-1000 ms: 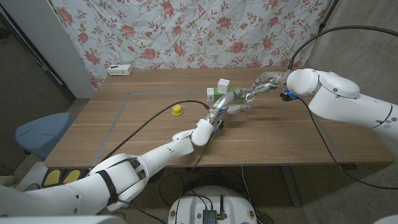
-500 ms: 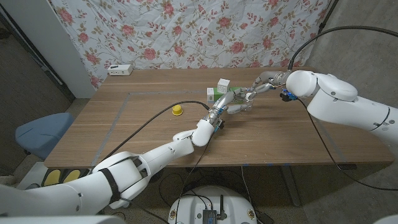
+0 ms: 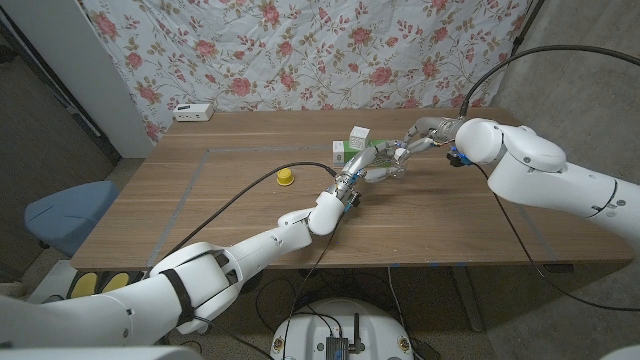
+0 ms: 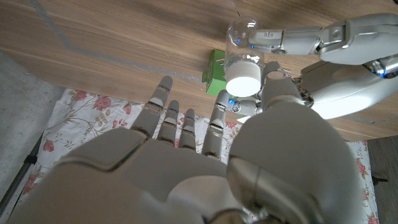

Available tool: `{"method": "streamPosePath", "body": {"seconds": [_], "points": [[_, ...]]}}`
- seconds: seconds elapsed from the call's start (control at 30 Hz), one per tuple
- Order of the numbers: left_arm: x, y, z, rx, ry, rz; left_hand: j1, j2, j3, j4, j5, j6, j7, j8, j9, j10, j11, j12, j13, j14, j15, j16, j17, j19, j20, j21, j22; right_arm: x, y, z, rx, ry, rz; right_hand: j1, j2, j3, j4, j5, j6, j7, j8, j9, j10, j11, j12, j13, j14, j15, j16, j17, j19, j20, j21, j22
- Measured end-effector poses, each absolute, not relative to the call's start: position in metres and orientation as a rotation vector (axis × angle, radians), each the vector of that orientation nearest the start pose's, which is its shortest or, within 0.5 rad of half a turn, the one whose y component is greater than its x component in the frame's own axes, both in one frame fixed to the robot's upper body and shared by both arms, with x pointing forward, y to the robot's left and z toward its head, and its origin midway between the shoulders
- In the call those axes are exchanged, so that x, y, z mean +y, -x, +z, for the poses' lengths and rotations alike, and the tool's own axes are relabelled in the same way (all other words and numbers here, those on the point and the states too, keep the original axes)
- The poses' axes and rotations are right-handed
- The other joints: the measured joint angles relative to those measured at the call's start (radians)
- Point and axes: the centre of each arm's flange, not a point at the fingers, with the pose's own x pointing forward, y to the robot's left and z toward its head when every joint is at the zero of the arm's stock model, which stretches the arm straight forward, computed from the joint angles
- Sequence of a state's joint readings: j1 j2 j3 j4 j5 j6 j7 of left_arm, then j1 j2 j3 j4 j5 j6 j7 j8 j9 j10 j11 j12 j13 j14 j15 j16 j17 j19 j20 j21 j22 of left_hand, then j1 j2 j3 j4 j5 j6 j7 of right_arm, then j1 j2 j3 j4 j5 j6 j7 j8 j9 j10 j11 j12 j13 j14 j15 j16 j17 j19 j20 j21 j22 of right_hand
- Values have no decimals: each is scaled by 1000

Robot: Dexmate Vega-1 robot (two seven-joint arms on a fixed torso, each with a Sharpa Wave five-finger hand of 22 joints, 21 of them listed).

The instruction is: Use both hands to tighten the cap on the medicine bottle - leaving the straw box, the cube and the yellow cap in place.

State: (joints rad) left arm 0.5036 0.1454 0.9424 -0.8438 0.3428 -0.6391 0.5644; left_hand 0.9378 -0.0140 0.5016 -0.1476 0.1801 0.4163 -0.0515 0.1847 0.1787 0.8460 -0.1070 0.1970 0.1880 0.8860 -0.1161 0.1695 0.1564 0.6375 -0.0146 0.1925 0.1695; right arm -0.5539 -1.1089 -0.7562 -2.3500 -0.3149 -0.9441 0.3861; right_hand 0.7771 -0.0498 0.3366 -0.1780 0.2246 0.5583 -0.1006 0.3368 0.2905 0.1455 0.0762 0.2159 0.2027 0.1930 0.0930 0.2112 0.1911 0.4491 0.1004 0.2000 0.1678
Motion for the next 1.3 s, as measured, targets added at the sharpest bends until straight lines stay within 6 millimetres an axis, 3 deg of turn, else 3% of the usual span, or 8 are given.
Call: {"method": "streamPosePath", "body": {"seconds": [0.37, 1.1, 1.3], "points": [[-11, -627, -45, -1097, -685, -333, -2, -3, 3, 3, -1, 10, -2, 4, 0, 0, 0, -1, 1, 0, 0, 0, 0, 0, 0, 0, 0, -222, -503, 80, -221, 1451, 19, 22, 2, 4, 4, -8, 33, -19, 15, 5, 16, -5, 0, 0, 9, -9, 0, 0, 6, -6, 0, 0], [-11, -626, -44, -1099, -691, -339, -5, -6, 3, 3, -1, 11, 0, 4, 0, 0, 0, 0, 0, 0, 0, 0, 0, 0, 0, 0, 0, -221, -507, 79, -236, 1453, 3, 47, 19, 14, 14, -15, 102, -26, 48, 5, 41, -5, 0, 0, 30, -30, 8, 2, 23, -23, 0, 0], [-11, -627, -43, -1097, -693, -339, -9, -9, 3, 3, -1, 11, 0, 4, 0, 0, 0, 0, 0, 0, 0, 0, 0, 0, 0, 0, 0, -222, -509, 79, -239, 1451, 3, 55, 16, 14, 14, -15, 125, -32, 56, 4, 51, -5, 0, 0, 35, -35, 8, 2, 29, -18, 0, 0]]}}
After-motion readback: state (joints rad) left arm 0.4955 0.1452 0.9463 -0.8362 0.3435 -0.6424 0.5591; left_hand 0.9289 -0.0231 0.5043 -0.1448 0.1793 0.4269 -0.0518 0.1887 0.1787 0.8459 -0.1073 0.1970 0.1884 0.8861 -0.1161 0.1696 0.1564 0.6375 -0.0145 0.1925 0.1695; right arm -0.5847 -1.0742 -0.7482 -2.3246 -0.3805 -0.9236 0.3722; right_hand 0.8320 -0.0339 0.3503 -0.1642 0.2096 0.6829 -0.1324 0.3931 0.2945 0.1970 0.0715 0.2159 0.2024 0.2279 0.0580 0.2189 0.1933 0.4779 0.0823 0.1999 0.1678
